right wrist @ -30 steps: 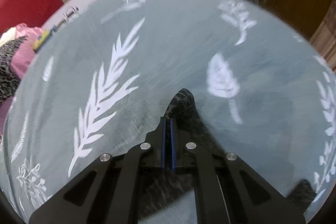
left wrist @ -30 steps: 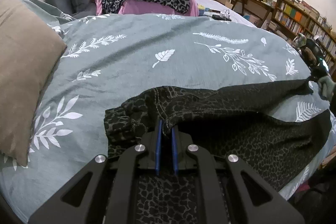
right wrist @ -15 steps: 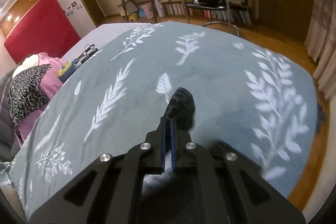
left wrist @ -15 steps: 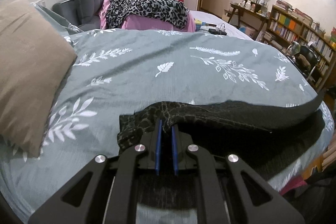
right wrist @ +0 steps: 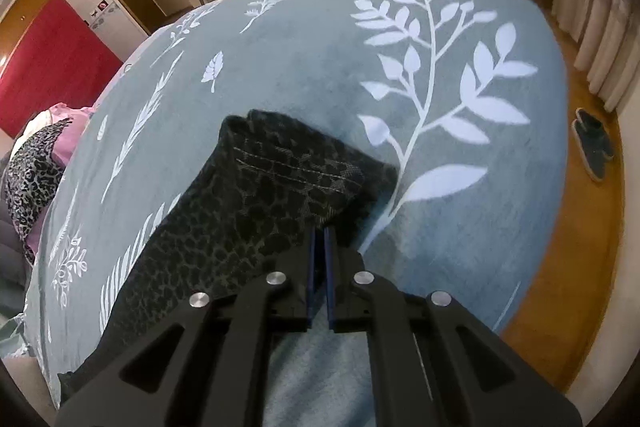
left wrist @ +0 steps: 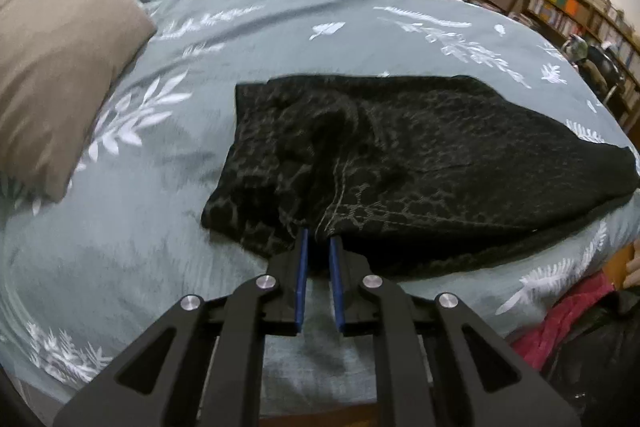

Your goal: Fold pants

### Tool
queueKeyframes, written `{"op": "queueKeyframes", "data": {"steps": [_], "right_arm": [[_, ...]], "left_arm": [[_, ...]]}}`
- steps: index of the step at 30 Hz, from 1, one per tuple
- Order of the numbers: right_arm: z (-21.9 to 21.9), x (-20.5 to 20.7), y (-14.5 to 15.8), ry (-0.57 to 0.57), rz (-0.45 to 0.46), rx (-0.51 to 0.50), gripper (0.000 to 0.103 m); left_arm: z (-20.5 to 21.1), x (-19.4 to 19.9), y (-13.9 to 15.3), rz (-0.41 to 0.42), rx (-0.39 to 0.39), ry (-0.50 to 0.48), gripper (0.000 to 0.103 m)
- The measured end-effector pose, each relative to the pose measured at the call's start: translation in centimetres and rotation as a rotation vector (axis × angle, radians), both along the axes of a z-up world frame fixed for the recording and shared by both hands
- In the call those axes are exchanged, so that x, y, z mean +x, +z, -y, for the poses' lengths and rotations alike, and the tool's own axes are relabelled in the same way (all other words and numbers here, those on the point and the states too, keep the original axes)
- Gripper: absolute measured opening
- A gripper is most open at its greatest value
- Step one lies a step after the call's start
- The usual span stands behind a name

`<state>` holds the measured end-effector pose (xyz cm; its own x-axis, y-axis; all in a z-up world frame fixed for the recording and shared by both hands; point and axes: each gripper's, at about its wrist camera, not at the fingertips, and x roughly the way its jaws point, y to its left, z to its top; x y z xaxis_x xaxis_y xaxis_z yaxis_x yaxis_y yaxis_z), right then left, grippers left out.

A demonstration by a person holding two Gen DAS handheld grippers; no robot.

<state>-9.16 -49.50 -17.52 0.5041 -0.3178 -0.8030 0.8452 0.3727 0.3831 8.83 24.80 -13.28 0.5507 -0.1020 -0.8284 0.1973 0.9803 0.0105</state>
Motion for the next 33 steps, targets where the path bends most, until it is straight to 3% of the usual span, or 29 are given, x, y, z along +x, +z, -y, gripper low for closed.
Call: {"op": "queueKeyframes", "data": {"steps": [6, 9, 10, 11, 14, 18, 22, 26, 28, 29, 31, 33], "right_arm": [[0.6, -0.9, -0.1, -0.015, 0.132, 0.037, 0.026], [0.8, -0.1, 0.3, 0.003, 0.146, 0.021, 0.026], [0.6, 0.1, 0.6, 0.008, 0.131, 0.0, 0.02], [0.7, 0.6, 1.0, 0.001, 0.116, -0.026, 0.007], [0.2, -0.2, 2.7, 0.003, 0.117, -0.087, 0.004], [-0.3, -1.2, 4.7, -0.001, 0.09, -0.167, 0.004], [0.5, -0.8, 2.5, 0.034, 0.034, -0.098, 0.005], [1.1, -1.3, -0.6, -0.019, 0.013, -0.016, 0.022], [0.9, -1.3, -0.6, -0.021, 0.026, -0.017, 0.03], [0.8, -1.2, -0.5, -0.011, 0.027, -0.018, 0.039], [0.7, -0.9, -0.1, 0.006, 0.03, -0.023, 0.049], [0.5, -0.5, 0.2, 0.008, 0.026, -0.035, 0.051]], "left_arm": [[-0.2, 0.2, -0.2, 0.007, -0.007, 0.013, 0.012], [-0.6, 0.6, 0.7, 0.023, -0.04, 0.027, 0.012], [-0.6, 0.7, 1.0, 0.028, -0.045, 0.027, 0.012], [-0.6, 0.6, 1.4, 0.035, -0.046, 0.025, 0.012], [-0.9, 0.0, 2.7, 0.063, -0.057, 0.036, 0.008], [-3.2, -1.0, 4.5, 0.104, -0.078, 0.126, 0.008], [-4.5, -1.3, 4.2, 0.081, -0.055, 0.171, 0.008], [-3.4, -0.6, 2.5, 0.005, -0.107, 0.153, 0.009], [-2.7, -0.2, 1.9, -0.024, -0.121, 0.141, 0.019], [-2.4, 0.1, 1.6, -0.041, -0.14, 0.137, 0.044], [-2.2, 0.1, 1.4, -0.043, -0.169, 0.145, 0.073], [-1.9, 0.0, 1.8, -0.035, -0.197, 0.139, 0.074]]}}
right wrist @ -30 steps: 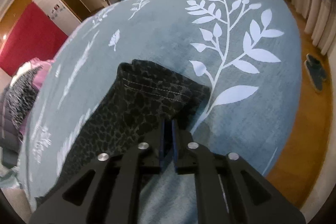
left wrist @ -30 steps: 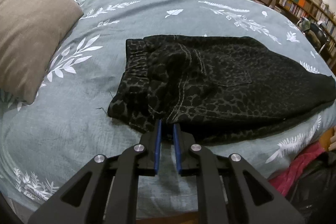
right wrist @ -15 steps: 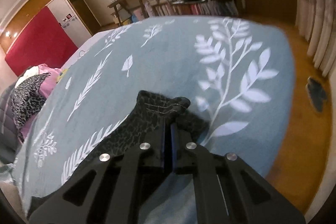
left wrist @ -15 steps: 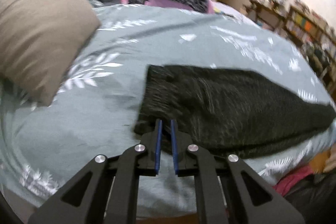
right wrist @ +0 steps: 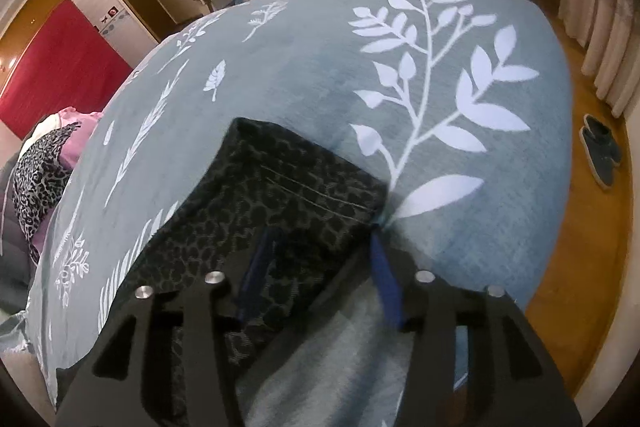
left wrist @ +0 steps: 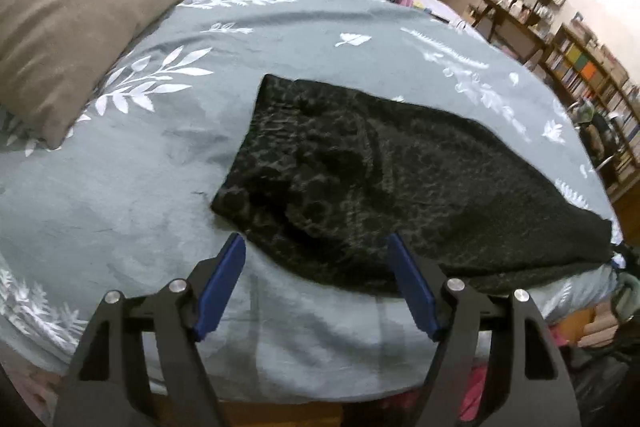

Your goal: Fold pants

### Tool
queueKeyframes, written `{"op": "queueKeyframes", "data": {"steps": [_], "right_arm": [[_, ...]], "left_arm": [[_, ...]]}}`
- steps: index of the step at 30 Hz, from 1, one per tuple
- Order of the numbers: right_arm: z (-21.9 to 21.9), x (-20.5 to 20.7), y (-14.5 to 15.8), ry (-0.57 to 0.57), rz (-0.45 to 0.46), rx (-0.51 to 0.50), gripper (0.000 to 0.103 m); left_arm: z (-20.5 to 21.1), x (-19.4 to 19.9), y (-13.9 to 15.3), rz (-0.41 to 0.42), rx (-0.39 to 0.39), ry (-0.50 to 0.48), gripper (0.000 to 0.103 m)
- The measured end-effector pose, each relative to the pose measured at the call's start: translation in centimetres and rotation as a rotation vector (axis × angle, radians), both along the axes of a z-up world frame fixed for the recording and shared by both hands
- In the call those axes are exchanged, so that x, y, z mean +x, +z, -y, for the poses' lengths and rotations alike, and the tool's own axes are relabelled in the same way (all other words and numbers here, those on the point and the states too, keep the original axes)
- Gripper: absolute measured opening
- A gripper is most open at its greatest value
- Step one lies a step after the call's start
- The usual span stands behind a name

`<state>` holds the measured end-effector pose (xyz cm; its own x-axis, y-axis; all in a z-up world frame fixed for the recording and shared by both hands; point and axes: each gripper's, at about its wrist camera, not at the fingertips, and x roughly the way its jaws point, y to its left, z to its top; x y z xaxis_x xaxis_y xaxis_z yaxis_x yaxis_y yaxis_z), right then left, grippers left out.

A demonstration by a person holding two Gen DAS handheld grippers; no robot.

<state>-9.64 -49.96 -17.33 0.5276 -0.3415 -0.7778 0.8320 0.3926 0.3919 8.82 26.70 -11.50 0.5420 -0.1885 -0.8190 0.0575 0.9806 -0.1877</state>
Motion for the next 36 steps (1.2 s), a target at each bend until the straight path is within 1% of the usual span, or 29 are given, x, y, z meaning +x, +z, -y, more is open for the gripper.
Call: {"op": "queueKeyframes", "data": {"steps": [4, 9, 13, 15, 16, 17, 18, 20, 23, 25, 26, 28, 31, 32, 33, 34, 35, 36], "right_arm": [[0.0, 0.7, -0.2, 0.008, -0.008, -0.006, 0.052], [-0.5, 1.1, -0.4, 0.001, -0.023, -0.019, 0.054], [-0.7, 1.4, -0.4, 0.013, -0.043, -0.038, 0.057], [-0.7, 1.6, -0.5, 0.012, -0.044, -0.04, 0.059], [-0.7, 1.6, -0.5, 0.009, -0.044, -0.041, 0.059], [-0.7, 1.6, -0.5, 0.009, -0.045, -0.042, 0.059], [-0.7, 1.6, -0.5, 0.011, -0.046, -0.043, 0.059], [-0.8, 1.5, -0.5, 0.015, -0.048, -0.047, 0.059], [-0.7, 1.4, -0.4, 0.011, -0.064, -0.061, 0.059], [-0.7, 1.3, -0.4, 0.01, -0.066, -0.059, 0.059], [-0.6, 1.2, -0.5, 0.011, -0.068, -0.059, 0.059], [-0.8, 1.4, -0.6, 0.019, -0.081, -0.071, 0.059], [-1.1, 1.6, -0.6, 0.025, -0.094, -0.09, 0.061], [-1.2, 1.5, -0.5, 0.026, -0.088, -0.086, 0.063], [-1.2, 1.4, -0.5, 0.027, -0.08, -0.079, 0.063], [-1.1, 1.2, -0.5, 0.027, -0.076, -0.074, 0.063], [-1.0, 0.9, -0.3, 0.02, -0.077, -0.074, 0.063], [-1.0, 0.7, -0.2, 0.012, -0.079, -0.077, 0.063]], "left_arm": [[0.1, 0.0, 0.5, 0.007, -0.056, 0.006, 0.078], [-0.9, 1.8, -0.3, -0.042, -0.154, 0.077, 0.079], [-1.3, 3.2, -1.2, -0.069, -0.254, 0.126, 0.078], [-1.1, 3.9, -1.7, -0.092, -0.236, 0.156, 0.062], [-1.0, 4.2, -2.0, -0.111, -0.228, 0.169, 0.041], [-1.0, 4.5, -2.4, -0.134, -0.221, 0.188, 0.014], [-1.0, 4.5, -2.6, -0.148, -0.223, 0.202, 0.012], [-1.6, 3.8, -2.1, -0.126, -0.249, 0.23, 0.011], [-2.0, 2.3, -0.2, -0.08, -0.233, 0.23, 0.01], [-2.1, 1.4, 1.3, -0.059, -0.195, 0.225, 0.01], [-2.2, 1.4, 1.5, -0.057, -0.182, 0.226, 0.01], [-1.9, 1.4, 1.1, -0.065, -0.109, 0.217, 0.01], [-1.1, 2.1, -1.7, -0.155, -0.015, 0.196, 0.01], [-0.8, 2.2, -2.1, -0.162, 0.0, 0.193, 0.014], [-0.6, 2.2, -2.4, -0.163, 0.021, 0.191, 0.014], [-0.3, 2.1, -2.3, -0.155, 0.043, 0.187, 0.014], [-0.2, 2.1, -2.1, -0.149, 0.049, 0.183, 0.016], [-0.1, 1.9, -1.5, -0.133, 0.064, 0.18, 0.024]]}}
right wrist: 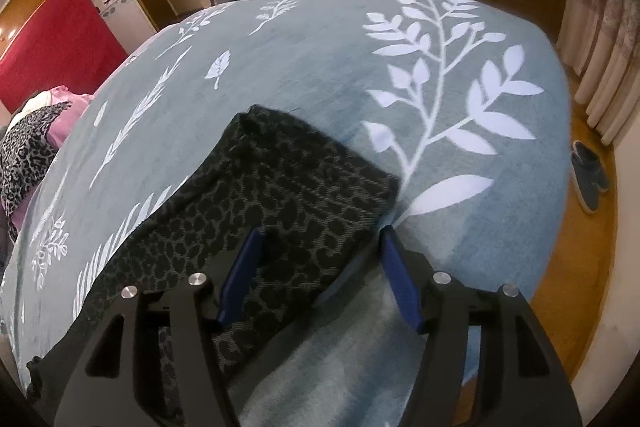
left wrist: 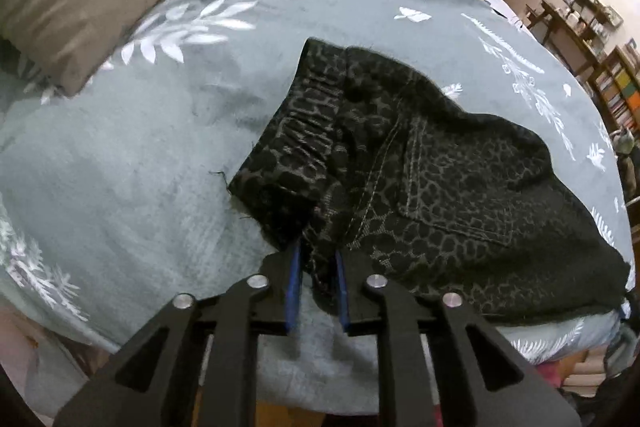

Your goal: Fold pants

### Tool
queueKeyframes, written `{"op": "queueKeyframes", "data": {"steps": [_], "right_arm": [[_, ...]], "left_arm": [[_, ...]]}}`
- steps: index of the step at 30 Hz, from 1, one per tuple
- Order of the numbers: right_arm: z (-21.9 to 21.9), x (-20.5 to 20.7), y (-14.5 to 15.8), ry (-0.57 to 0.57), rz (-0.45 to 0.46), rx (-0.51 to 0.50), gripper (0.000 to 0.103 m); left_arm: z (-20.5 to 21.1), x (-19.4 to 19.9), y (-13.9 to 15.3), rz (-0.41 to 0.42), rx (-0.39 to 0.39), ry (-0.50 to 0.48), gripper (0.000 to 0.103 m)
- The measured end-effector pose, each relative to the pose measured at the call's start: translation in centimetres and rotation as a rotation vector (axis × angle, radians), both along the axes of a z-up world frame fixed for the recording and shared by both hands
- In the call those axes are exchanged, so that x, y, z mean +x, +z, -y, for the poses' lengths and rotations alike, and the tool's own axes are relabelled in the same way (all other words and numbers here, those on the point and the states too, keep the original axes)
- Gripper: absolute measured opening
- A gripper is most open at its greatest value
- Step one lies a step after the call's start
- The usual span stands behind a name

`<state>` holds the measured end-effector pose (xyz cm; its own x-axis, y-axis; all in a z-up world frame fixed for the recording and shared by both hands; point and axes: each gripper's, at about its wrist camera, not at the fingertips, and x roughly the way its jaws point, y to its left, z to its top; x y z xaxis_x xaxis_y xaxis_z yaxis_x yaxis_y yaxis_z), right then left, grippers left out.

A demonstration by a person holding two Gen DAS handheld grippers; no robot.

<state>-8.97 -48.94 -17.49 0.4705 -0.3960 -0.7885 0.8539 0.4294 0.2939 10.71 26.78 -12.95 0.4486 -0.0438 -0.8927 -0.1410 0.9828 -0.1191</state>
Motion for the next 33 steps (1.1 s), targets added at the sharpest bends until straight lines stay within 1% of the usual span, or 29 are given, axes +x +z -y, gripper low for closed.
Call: {"op": "queueKeyframes", "data": {"steps": [1, 2, 3, 5, 6, 7, 8, 9, 11, 12, 14, 16, 17, 18, 20, 21, 23, 25, 26, 28, 29, 30, 31, 33], "right_arm": [[0.1, -0.4, 0.3, -0.014, 0.0, -0.008, 0.063], [0.0, -0.6, 0.5, -0.019, 0.004, -0.014, 0.063], [-0.1, -0.8, 0.9, -0.027, 0.004, -0.025, 0.063], [-1.2, -0.8, 2.1, -0.035, -0.023, -0.087, 0.063], [-2.2, -0.5, 2.8, -0.009, -0.021, -0.129, 0.063], [-3.2, 0.0, 3.4, 0.026, -0.019, -0.161, 0.063], [-4.9, 1.1, 4.0, 0.088, -0.013, -0.197, 0.065], [-5.8, 1.7, 4.2, 0.127, -0.006, -0.209, 0.066], [-8.3, 3.8, 4.2, 0.238, 0.018, -0.2, 0.067], [-9.5, 4.8, 4.0, 0.296, 0.031, -0.184, 0.067], [-11.7, 6.6, 3.5, 0.384, 0.041, -0.166, 0.067], [-13.7, 8.3, 3.0, 0.468, 0.028, -0.174, 0.067], [-14.8, 9.0, 2.6, 0.509, 0.014, -0.184, 0.067], [-15.8, 9.5, 2.2, 0.551, -0.002, -0.188, 0.067], [-17.3, 10.0, 1.4, 0.61, -0.038, -0.208, 0.067], [-17.9, 10.0, 0.7, 0.631, -0.064, -0.212, 0.068], [-18.4, 9.7, -0.3, 0.652, -0.09, -0.221, 0.071], [-19.3, 8.8, -0.9, 0.67, -0.097, -0.245, 0.072], [-19.6, 8.5, -1.1, 0.679, -0.097, -0.259, 0.072], [-19.7, 8.1, -1.2, 0.692, -0.091, -0.267, 0.072], [-19.6, 8.1, -1.0, 0.694, -0.08, -0.252, 0.072], [-19.2, 7.9, -0.6, 0.683, -0.054, -0.228, 0.072], [-18.5, 7.4, -0.1, 0.657, -0.009, -0.203, 0.072], [-17.3, 6.2, 0.9, 0.601, 0.047, -0.177, 0.072]], "left_arm": [[0.0, -0.2, 0.6, 0.011, 0.021, 0.003, 0.031], [0.0, -0.5, 1.1, 0.023, 0.046, 0.008, 0.046], [0.1, -0.8, 2.2, 0.047, 0.078, 0.017, 0.05], [0.2, -1.4, 3.8, 0.082, 0.124, 0.024, 0.05], [0.5, -1.4, 4.6, 0.098, 0.144, 0.026, 0.051], [1.0, -1.7, 5.3, 0.119, 0.163, 0.02, 0.052], [1.6, -1.8, 5.9, 0.138, 0.175, 0.006, 0.055], [2.5, -1.6, 6.1, 0.151, 0.18, -0.014, 0.056], [5.5, -0.6, 6.2, 0.176, 0.188, -0.094, 0.056], [7.0, -0.2, 6.1, 0.188, 0.179, -0.134, 0.057], [11.2, 1.0, 5.0, 0.19, 0.116, -0.232, 0.057], [15.0, 1.9, 3.9, 0.186, 0.064, -0.311, 0.057], [17.3, 2.2, 3.2, 0.185, 0.045, -0.366, 0.057], [18.9, 2.3, 2.8, 0.19, 0.039, -0.399, 0.057], [22.8, 2.6, 1.8, 0.194, 0.017, -0.475, 0.057], [24.8, 2.7, 1.2, 0.193, -0.008, -0.514, 0.057], [27.9, 2.8, 0.1, 0.172, -0.048, -0.583, 0.057], [30.6, 2.6, -1.1, 0.151, -0.044, -0.648, 0.057], [31.8, 2.4, -1.8, 0.127, -0.037, -0.68, 0.058], [33.7, 1.9, -3.5, 0.073, -0.022, -0.714, 0.058], [34.3, 1.7, -4.3, 0.053, -0.004, -0.723, 0.061], [34.8, 1.5, -4.8, 0.052, 0.026, -0.728, 0.063], [35.2, 1.3, -4.8, 0.064, 0.048, -0.735, 0.064], [35.9, 1.2, -4.3, 0.065, 0.048, -0.755, 0.064]]}}
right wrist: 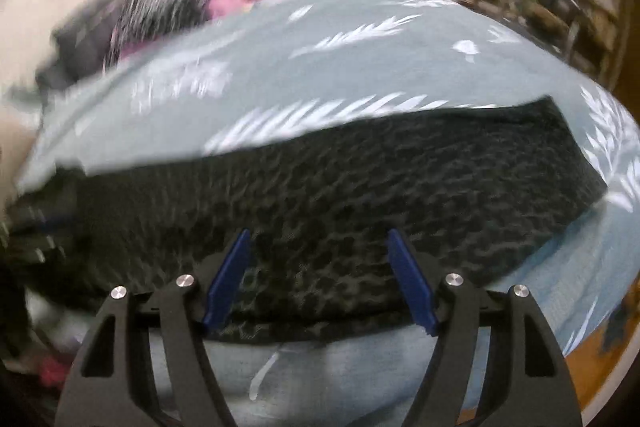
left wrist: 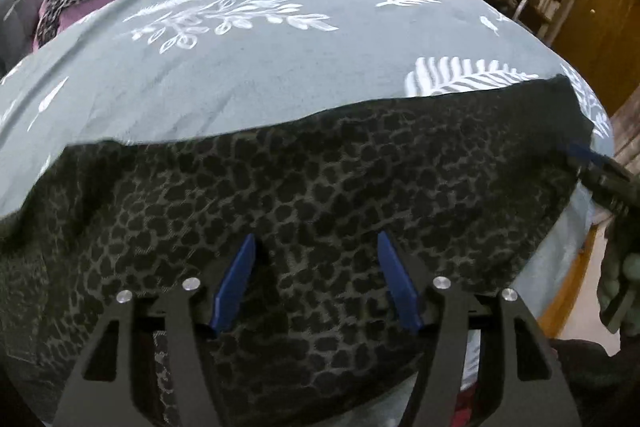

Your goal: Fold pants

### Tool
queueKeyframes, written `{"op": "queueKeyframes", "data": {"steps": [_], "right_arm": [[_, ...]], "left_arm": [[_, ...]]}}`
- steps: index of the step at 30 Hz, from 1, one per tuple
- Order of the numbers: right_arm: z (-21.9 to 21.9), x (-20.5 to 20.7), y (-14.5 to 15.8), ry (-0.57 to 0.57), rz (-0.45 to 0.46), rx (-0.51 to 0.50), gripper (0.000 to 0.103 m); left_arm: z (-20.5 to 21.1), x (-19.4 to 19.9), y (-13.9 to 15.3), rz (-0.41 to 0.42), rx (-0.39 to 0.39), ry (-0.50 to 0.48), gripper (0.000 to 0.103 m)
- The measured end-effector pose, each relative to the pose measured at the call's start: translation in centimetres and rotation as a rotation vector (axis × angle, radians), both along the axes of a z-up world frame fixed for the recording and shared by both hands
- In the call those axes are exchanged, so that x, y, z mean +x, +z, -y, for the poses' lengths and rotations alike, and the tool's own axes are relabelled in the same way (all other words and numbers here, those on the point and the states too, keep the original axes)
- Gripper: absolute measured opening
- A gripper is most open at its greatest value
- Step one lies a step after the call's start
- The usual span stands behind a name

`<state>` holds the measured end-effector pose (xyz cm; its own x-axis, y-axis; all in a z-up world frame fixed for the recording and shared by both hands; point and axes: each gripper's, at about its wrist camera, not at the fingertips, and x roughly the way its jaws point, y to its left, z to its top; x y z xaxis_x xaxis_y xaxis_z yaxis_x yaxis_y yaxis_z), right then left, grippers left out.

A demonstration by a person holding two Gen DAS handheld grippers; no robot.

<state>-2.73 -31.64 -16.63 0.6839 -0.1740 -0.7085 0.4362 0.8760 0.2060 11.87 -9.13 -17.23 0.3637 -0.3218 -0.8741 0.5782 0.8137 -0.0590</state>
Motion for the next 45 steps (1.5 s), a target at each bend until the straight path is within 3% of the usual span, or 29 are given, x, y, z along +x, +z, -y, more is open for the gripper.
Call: {"op": "queueKeyframes", "data": {"steps": [4, 6, 10, 17, 20, 23, 27, 30, 32, 36, 37, 45], "right_arm": [[4.8, -2.9, 0.6, -0.189, 0.053, 0.045, 0.072], [7.3, -4.4, 0.6, -0.28, 0.059, 0.059, 0.072], [11.2, -6.9, 0.4, -0.386, 0.084, 0.106, 0.072], [15.8, -8.7, -2.1, -0.466, 0.075, 0.147, 0.072], [17.3, -9.1, -3.0, -0.495, 0.105, 0.172, 0.072], [18.8, -8.5, -3.0, -0.488, 0.111, 0.138, 0.072], [20.1, -7.6, -3.0, -0.478, 0.125, 0.137, 0.071], [20.5, -7.3, -3.3, -0.469, 0.126, 0.122, 0.063], [20.6, -7.4, -3.3, -0.465, 0.133, 0.131, 0.054], [20.7, -7.8, -2.8, -0.409, 0.159, 0.199, 0.022], [20.7, -7.8, -2.6, -0.401, 0.166, 0.214, 0.02], [18.0, -7.8, 2.2, -0.252, 0.268, 0.222, 0.018]], "left_arm": [[2.2, 0.0, 2.4, 0.022, -0.055, -0.032, 0.065], [4.1, -0.2, 3.2, 0.044, -0.057, -0.054, 0.071], [7.9, -1.0, 3.9, 0.069, -0.071, -0.146, 0.076], [12.6, -0.8, 0.5, 0.041, 0.0, -0.208, 0.076], [13.3, -0.8, -1.2, 0.03, 0.024, -0.204, 0.083], [14.4, -1.2, -1.7, 0.046, 0.028, -0.2, 0.09], [16.1, -1.8, -1.8, 0.059, 0.033, -0.221, 0.09], [16.5, -1.8, -1.8, 0.057, 0.03, -0.224, 0.091], [16.4, -1.6, -1.9, 0.054, 0.027, -0.225, 0.091], [16.4, -1.6, -1.8, 0.053, 0.028, -0.229, 0.091], [16.4, -1.5, -1.8, 0.05, 0.027, -0.228, 0.091], [14.9, -0.6, -0.5, 0.018, -0.02, -0.184, 0.091]]}}
